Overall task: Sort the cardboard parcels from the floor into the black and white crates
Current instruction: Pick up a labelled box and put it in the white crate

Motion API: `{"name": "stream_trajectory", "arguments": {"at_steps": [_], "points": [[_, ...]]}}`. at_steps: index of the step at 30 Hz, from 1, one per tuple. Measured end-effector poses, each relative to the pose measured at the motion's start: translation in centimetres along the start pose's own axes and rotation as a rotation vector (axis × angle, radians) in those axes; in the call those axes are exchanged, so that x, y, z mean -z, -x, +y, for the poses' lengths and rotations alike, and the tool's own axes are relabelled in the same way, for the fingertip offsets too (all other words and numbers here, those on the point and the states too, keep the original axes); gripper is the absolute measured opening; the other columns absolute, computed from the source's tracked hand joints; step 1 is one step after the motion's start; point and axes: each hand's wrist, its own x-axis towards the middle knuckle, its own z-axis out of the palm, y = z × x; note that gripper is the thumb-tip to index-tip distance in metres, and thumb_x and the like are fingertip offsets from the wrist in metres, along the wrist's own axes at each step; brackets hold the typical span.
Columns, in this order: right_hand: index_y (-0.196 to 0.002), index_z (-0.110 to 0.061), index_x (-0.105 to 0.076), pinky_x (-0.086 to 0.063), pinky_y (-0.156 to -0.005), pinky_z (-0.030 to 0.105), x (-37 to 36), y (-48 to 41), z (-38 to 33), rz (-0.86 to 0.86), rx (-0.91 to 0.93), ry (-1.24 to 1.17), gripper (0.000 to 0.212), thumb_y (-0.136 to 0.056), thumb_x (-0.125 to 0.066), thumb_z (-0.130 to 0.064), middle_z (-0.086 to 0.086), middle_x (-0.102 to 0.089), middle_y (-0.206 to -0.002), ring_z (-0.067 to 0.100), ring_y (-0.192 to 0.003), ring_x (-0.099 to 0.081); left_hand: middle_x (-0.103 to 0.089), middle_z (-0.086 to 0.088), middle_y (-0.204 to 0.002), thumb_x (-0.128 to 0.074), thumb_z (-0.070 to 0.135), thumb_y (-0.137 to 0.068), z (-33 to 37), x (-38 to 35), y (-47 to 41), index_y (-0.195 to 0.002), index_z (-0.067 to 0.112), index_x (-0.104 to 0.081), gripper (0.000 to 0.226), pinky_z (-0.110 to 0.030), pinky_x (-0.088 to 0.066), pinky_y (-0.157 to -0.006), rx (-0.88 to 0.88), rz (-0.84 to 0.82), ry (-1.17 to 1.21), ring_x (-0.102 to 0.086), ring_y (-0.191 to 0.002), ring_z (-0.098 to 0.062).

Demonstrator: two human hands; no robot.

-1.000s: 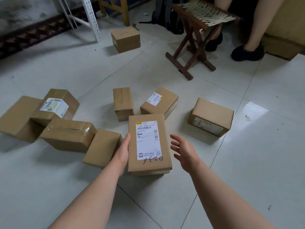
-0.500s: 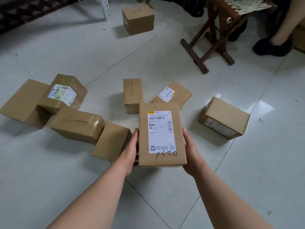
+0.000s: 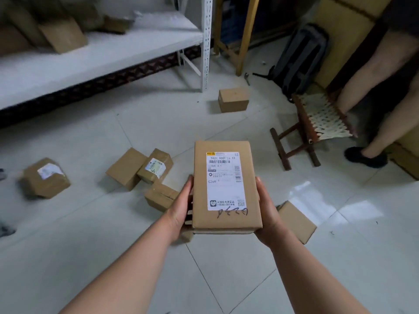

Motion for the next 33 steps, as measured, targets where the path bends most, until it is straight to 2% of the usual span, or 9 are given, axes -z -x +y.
{"name": "stream_trajectory", "arguments": {"at_steps": [4,9,14,17,20,24,26,30,33], "points": [[-0.134,-0.023,-0.058,-0.037,-0.111,0.049,-7.7,6.2,-8.1,-0.078,-0.044,0.016,0.064,-0.098,-0.023,-0.062,0.008,-0.064,-0.131,0.028,-0.12,-0.061,-0.074,-0.004,-0.109,-0.037,0.091,-0.069,6.6,1.4,10.8,-0.112,0.029,-0.073,0.083,-0.042,-0.052,-0.095,-0.05,0.082,0.063,-0.069,-0.105,-0.026],[-0.128,-0.019,-0.064,-0.045,-0.102,0.043,-18.0,14.6,-16.9,-0.183,-0.082,0.03,0.061,-0.098,-0.027,-0.058,0.011,-0.068,-0.123,0.027,-0.111,-0.066,-0.075,-0.005,-0.097,-0.035,0.082,-0.08,12.5,3.5,24.6,-0.106,0.026,-0.073,0.073,-0.028,-0.045,-0.064,-0.146,0.232,0.135,-0.067,-0.082,-0.021],[-0.115,-0.015,-0.069,-0.059,-0.065,0.031,-28.5,21.1,-21.5,-0.372,-0.132,0.08,0.06,-0.1,-0.027,-0.056,0.011,-0.074,-0.107,0.025,-0.088,-0.074,-0.072,-0.017,-0.109,-0.036,0.089,-0.073,15.1,8.0,36.5,-0.116,0.01,-0.071,0.097,-0.035,-0.051,-0.087,-0.223,0.313,0.242,-0.067,-0.1,-0.032],[-0.112,-0.019,-0.07,-0.057,-0.062,0.029,-34.9,22.5,-21.6,-0.41,-0.176,0.231,0.061,-0.095,-0.032,-0.063,0.008,-0.076,-0.101,0.023,-0.08,-0.074,-0.074,-0.016,-0.104,-0.038,0.092,-0.068,14.8,12.1,42.0,-0.113,0.01,-0.071,0.1,-0.042,-0.052,-0.095,-0.288,0.413,0.334,-0.069,-0.102,-0.032],[-0.102,-0.023,-0.072,-0.054,-0.059,0.027,-41.7,23.5,-20.5,-0.444,-0.198,0.371,0.06,-0.092,-0.034,-0.068,0.006,-0.077,-0.089,0.022,-0.068,-0.074,-0.074,-0.013,-0.104,-0.045,0.097,-0.051,13.7,16.9,46.7,-0.113,0.015,-0.072,0.106,-0.045,-0.056,-0.088,-0.338,0.492,0.449,-0.071,-0.099,-0.032],[-0.101,-0.024,-0.072,-0.049,-0.069,0.032,-51.2,24.7,-17.9,-0.503,-0.19,0.464,0.061,-0.091,-0.033,-0.069,0.006,-0.077,-0.088,0.022,-0.066,-0.073,-0.072,-0.016,-0.11,-0.034,0.093,-0.068,12.0,24.4,51.8,-0.116,0.012,-0.068,0.099,-0.04,-0.056,-0.074,-0.358,0.612,0.5,-0.068,-0.094,-0.031],[-0.106,-0.024,-0.072,-0.051,-0.073,0.034,-56.3,25.1,-16.1,-0.536,-0.193,0.516,0.065,-0.089,-0.032,-0.072,0.007,-0.077,-0.094,0.023,-0.071,-0.074,-0.069,-0.016,-0.115,-0.038,0.095,-0.064,11.0,28.7,54.3,-0.118,0.015,-0.066,0.1,-0.041,-0.054,-0.078,-0.342,0.665,0.538,-0.066,-0.095,-0.032],[-0.099,-0.022,-0.074,-0.05,-0.068,0.034,-66.9,26.2,-12.2,-0.607,-0.214,0.601,0.065,-0.086,-0.038,-0.074,0.009,-0.077,-0.091,0.023,-0.067,-0.074,-0.074,-0.012,-0.1,-0.037,0.088,-0.074,9.4,38.0,59.2,-0.11,0.016,-0.07,0.087,-0.035,-0.051,-0.073,-0.397,0.754,0.623,-0.067,-0.09,-0.028],[-0.101,-0.022,-0.073,-0.05,-0.07,0.035,-74.6,26.6,-9.4,-0.637,-0.217,0.642,0.062,-0.083,-0.044,-0.074,0.008,-0.077,-0.088,0.025,-0.069,-0.073,-0.068,-0.011,-0.119,-0.04,0.097,-0.054,8.7,45.2,62.9,-0.12,0.022,-0.066,0.104,-0.045,-0.048,-0.095,-0.38,0.803,0.634,-0.062,-0.109,-0.032]]}}
